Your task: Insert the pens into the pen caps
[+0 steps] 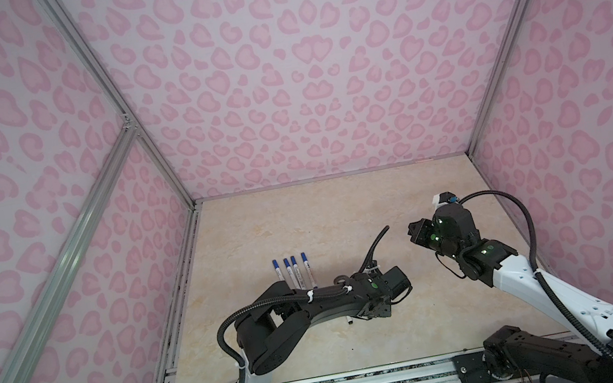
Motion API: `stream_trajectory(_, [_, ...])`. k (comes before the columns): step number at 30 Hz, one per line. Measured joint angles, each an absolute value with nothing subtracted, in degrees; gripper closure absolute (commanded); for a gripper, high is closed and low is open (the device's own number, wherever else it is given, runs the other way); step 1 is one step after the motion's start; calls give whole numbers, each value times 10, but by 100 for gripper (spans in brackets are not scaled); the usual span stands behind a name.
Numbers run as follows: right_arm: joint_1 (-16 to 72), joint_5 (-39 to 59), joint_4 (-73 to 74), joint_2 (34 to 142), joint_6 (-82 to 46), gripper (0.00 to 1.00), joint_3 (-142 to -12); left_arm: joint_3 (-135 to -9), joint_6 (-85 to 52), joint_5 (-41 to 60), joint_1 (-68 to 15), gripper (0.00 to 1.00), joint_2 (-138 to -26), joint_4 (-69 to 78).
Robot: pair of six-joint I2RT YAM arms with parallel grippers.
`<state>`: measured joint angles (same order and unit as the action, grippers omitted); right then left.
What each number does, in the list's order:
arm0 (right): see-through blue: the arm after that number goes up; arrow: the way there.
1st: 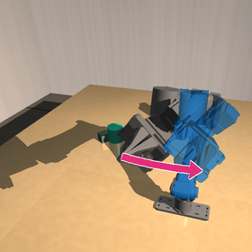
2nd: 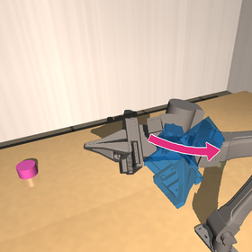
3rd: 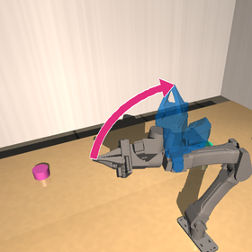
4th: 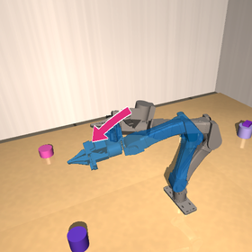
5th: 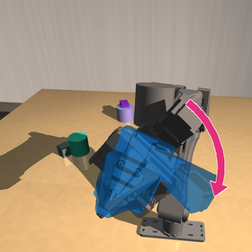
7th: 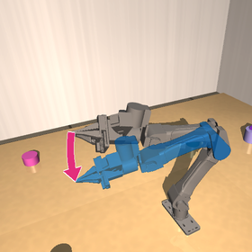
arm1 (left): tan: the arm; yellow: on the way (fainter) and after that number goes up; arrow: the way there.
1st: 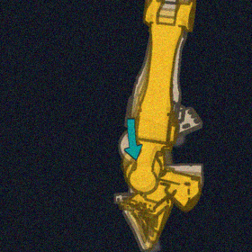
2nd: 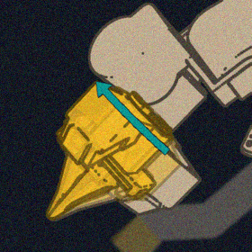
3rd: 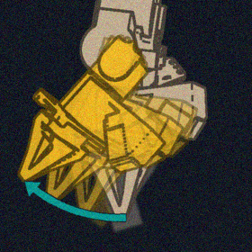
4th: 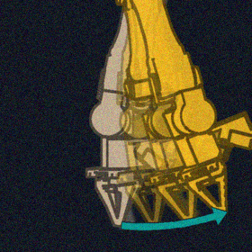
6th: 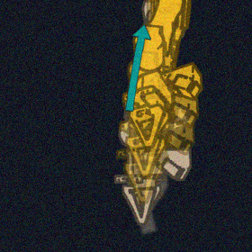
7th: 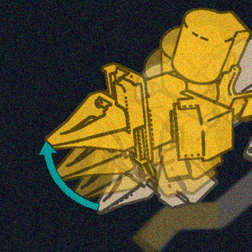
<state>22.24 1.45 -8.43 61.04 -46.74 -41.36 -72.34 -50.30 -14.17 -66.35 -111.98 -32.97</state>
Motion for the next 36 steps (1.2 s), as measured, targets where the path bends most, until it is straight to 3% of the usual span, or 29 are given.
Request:
stream_trajectory(13, [222, 9, -84, 603, -463, 97, -409, -749, -482, -147, -643, 63, -1150, -327])
stream_trajectory(26, [221, 9, -84, 608, -461, 97, -410, -751, -477, -160, -641, 95, -1154, -321])
stream_trajectory(36, [219, 22, -80, 613, -461, 98, -406, -713, -461, -133, -622, 97, -1067, -336])
